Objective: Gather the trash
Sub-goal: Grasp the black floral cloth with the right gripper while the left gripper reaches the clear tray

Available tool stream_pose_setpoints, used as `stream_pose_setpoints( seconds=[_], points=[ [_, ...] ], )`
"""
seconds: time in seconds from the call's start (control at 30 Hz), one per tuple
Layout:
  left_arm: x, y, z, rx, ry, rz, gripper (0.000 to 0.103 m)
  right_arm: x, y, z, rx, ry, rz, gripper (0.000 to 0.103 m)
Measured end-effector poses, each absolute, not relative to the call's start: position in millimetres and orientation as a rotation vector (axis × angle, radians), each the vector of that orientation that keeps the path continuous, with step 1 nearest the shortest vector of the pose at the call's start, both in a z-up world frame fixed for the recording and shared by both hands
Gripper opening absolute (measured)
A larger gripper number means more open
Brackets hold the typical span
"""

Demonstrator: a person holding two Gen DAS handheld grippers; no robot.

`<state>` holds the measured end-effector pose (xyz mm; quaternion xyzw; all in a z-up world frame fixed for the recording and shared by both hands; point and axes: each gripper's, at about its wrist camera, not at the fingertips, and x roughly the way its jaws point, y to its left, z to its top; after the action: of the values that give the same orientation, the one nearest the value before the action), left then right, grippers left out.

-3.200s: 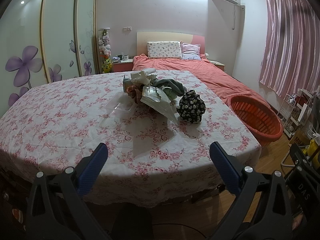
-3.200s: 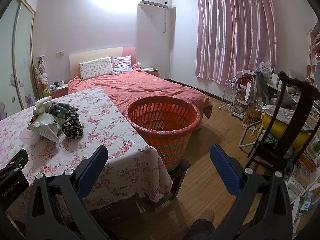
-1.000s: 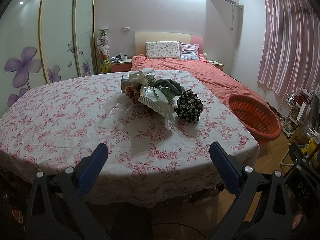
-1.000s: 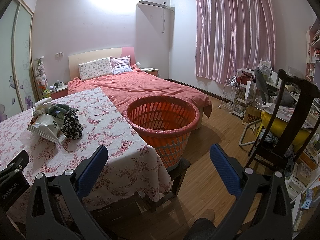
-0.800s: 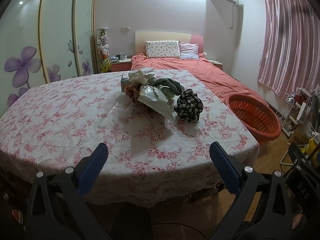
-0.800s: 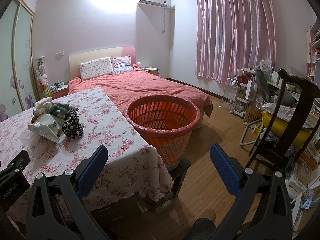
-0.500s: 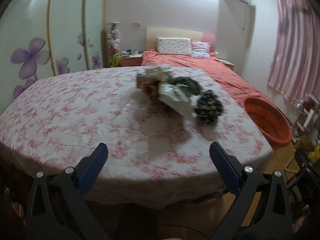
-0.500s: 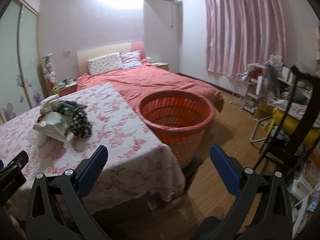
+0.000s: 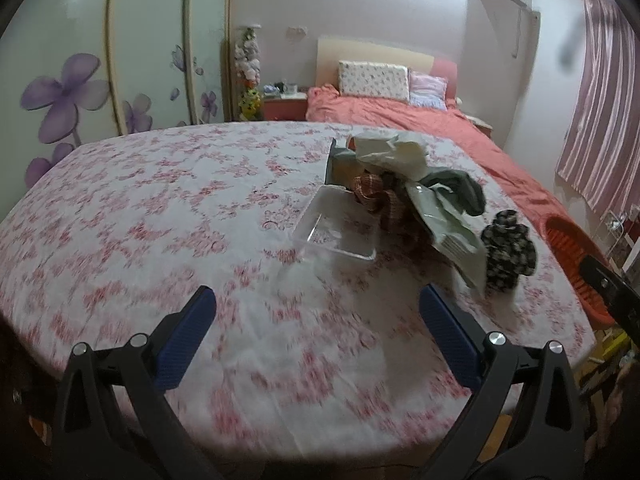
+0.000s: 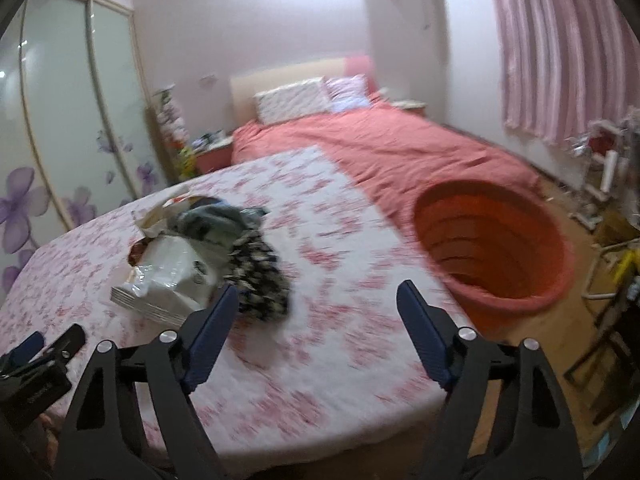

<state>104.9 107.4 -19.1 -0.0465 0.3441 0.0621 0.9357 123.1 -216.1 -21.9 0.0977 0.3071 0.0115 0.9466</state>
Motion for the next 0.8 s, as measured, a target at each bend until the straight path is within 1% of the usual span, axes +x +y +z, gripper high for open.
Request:
stream_pose_setpoints(
  seconds=[0.37, 0.43, 0.5, 0.53, 0.57, 0.67, 0.8],
  points=[
    [162.8, 117.8, -39.9, -0.071, 0.795, 0.093, 0.099, 182.9, -187.9, -42.6, 0.157, 0.737, 0.085, 0.079],
    [171.6, 118.2, -43.4, -0.08, 0.812, 0.078, 0.099, 190.0, -187.2, -49.0, 0.157, 0.764, 0.097, 0.07],
    [178.6, 117.7, -45.5, -0.084, 0.823, 0.069, 0.099, 192.3, -187.8, -54.7, 0.158, 0.797, 0.112, 0.043],
    [183.0, 117.1, -46.8, -0.085, 0.831, 0.063, 0.099, 191.7, -188.4, -56.0, 0.159, 0.807, 0.12, 0.035],
    [187.3, 117.1, -47.5, -0.086, 0.836, 0.057, 0.099, 191.7, -188.0, -57.5, 0.157, 0.811, 0.123, 0.022],
    [195.9, 115.6, -51.1, -0.07, 0.846, 0.057, 0.099, 184.9, -187.2, -57.5, 0.127, 0.803, 0.12, 0.017],
    [206.2, 113.3, -56.9, -0.054, 0.874, 0.056, 0.099, 176.6, -192.5, -53.8, 0.123, 0.795, 0.113, 0.017]
  ],
)
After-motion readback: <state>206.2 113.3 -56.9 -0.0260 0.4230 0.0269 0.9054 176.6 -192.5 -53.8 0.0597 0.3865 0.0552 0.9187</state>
